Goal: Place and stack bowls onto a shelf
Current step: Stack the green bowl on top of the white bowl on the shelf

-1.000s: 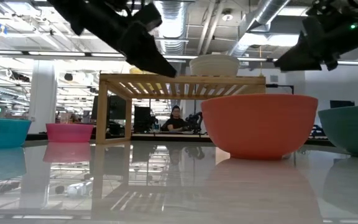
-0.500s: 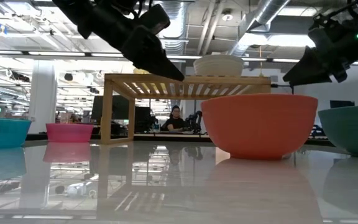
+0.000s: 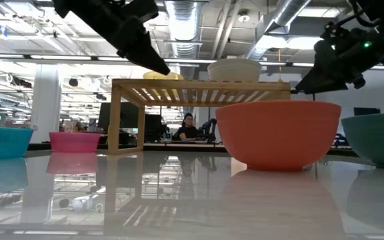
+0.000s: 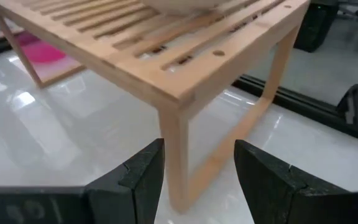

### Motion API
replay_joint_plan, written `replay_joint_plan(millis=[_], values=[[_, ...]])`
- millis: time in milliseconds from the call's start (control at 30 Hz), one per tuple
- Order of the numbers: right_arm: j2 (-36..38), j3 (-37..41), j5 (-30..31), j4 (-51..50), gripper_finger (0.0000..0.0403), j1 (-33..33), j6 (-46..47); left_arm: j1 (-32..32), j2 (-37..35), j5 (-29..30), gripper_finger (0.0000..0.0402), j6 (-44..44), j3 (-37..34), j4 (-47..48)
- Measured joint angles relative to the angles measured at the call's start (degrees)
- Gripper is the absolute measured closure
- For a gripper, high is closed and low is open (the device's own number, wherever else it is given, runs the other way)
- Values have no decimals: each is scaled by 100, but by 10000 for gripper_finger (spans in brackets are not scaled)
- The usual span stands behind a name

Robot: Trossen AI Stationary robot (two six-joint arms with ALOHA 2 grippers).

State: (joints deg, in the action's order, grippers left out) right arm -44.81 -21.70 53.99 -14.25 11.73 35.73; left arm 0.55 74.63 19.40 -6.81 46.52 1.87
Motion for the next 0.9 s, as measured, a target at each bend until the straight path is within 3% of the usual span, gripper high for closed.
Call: replay_joint_plan(millis=[233, 500, 733, 900], values=[[-180, 1, -175, 288, 185, 79, 21, 200, 46, -417, 230, 47, 0, -282], [-213, 1, -312, 278, 185, 558, 607, 865, 48, -185, 230, 463, 0, 12], [-488, 1, -442, 372, 185, 962, 939, 1727, 48, 1040, 230, 1431, -2, 327], [-521, 1, -581, 453, 185, 1074, 992, 2015, 48, 1279, 230, 1707, -2, 143]])
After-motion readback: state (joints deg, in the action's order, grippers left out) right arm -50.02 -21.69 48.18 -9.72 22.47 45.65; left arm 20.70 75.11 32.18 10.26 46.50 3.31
